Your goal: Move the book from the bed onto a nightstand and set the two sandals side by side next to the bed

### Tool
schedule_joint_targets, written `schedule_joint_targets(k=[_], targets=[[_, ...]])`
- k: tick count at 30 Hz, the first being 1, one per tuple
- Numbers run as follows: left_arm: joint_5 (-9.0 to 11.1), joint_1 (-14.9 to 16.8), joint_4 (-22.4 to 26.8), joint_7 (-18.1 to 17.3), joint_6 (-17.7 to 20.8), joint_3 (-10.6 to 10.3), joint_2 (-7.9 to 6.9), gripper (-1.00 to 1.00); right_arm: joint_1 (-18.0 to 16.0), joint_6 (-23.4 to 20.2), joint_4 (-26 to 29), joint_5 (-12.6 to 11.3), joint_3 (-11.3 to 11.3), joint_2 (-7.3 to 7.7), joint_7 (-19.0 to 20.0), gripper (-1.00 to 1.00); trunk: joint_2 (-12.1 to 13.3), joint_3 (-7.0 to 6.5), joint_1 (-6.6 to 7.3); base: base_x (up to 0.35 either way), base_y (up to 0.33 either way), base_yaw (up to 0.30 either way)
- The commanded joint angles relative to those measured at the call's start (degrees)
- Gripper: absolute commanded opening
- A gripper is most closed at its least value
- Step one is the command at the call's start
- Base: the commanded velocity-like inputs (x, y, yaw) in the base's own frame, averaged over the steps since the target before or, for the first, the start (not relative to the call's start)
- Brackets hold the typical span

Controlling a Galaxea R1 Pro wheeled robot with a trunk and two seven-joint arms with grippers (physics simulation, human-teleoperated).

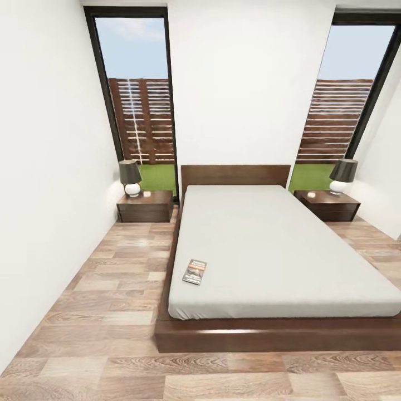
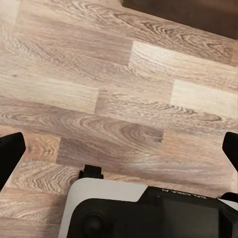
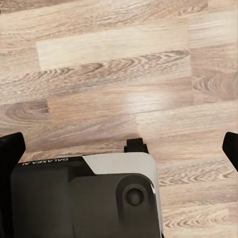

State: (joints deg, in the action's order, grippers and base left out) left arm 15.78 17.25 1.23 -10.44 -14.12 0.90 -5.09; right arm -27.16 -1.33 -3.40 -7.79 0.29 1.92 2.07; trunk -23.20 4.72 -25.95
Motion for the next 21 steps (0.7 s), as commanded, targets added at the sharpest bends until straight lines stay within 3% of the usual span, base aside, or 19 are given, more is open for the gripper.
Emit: schedule_joint_targets(k=[1,21], targets=[[0.4,0.1,-0.1,-0.4,-0.1,0.1,-0.01,1.0,-0.1,0.0,-0.1,-0.6,0.1,0.01,0.2,1.0,-0.1,0.12,-0.05,0.212,0.0,-0.001],[0.4,0.1,-0.1,-0.4,-0.1,0.1,-0.01,1.0,-0.1,-0.1,-0.1,-0.6,0.1,0.02,0.2,1.0,-0.1,0.12,-0.05,0.306,0.0,0.0]])
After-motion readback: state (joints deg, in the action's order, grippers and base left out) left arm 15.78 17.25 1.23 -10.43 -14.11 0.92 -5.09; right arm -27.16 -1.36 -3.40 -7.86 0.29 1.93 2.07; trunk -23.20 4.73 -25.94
